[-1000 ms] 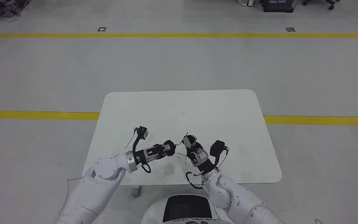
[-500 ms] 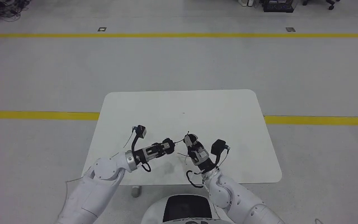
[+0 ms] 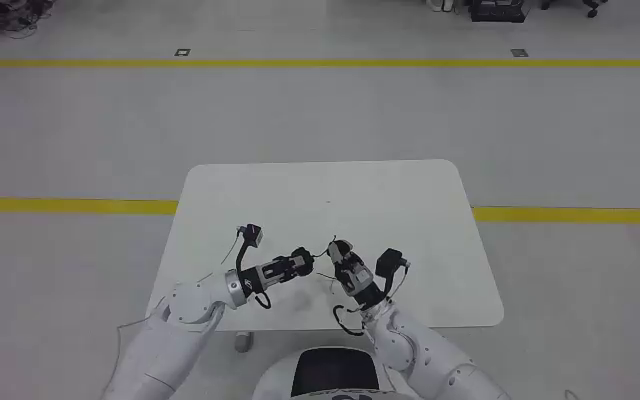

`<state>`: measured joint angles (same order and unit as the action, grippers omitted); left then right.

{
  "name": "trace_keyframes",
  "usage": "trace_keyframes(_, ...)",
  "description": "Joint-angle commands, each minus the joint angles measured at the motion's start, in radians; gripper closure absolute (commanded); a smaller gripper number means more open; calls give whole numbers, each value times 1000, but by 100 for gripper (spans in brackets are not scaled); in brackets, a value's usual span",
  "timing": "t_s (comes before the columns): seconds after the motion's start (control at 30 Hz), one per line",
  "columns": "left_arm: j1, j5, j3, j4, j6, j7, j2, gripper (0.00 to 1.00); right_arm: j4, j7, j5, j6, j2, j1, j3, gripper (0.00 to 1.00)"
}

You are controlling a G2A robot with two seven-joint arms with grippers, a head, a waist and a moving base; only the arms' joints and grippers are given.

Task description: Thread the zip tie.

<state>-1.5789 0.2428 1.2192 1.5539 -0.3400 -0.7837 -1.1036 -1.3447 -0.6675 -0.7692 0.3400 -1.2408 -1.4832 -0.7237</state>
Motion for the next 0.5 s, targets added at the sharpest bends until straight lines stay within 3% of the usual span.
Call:
trace_keyframes(0.0,-2,-7,0,2,0,5,0,100,6,-7,-31,0,2,2,-3,100)
trace_keyframes(0.47,-15,-20,11,9,0,0,2,100,22,-32,-160,-2,4,2,-25,100)
